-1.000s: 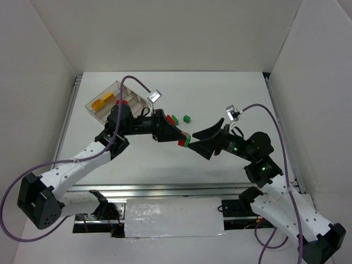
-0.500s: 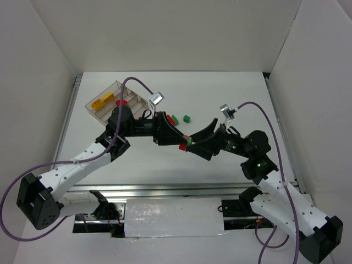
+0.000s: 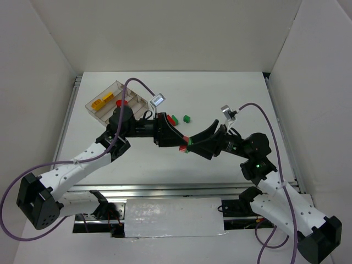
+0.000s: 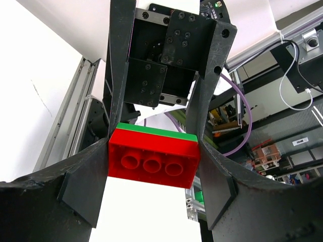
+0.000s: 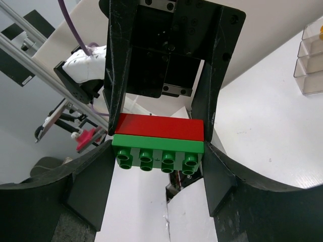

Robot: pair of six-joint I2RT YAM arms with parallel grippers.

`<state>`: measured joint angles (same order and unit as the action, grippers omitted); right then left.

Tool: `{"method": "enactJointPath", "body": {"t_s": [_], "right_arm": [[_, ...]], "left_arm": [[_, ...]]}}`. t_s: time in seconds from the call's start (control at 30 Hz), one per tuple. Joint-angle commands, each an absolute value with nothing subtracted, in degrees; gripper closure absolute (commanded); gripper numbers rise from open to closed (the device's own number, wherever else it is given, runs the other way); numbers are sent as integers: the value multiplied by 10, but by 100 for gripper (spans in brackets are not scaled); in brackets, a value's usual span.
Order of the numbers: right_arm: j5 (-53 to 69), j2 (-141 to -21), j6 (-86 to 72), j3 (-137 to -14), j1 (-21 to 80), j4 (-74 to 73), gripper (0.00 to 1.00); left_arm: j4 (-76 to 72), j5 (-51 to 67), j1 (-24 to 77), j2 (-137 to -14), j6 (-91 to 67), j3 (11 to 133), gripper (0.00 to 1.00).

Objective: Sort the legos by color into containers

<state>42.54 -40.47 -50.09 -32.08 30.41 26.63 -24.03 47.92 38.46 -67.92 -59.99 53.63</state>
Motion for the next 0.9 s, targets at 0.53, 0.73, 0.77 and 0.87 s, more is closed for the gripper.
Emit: {"method": "enactJointPath", "body": {"t_s": [0.53,0.73,0.77,0.87], "right_arm": [[516,-374,-427,-308,303,282,100],[495,-360,-409,-308,302,252,100],[488,-359,-404,-308,302,244,100],[445,-352,-370,-314,301,189,100]], "left_arm": [[-163,499,385,-648,-491,612,100],[-128,487,367,-645,-472,613,100],[-109,477,360,-645,-463,616,100],[19,400,310,-649,-370,649,100]]}}
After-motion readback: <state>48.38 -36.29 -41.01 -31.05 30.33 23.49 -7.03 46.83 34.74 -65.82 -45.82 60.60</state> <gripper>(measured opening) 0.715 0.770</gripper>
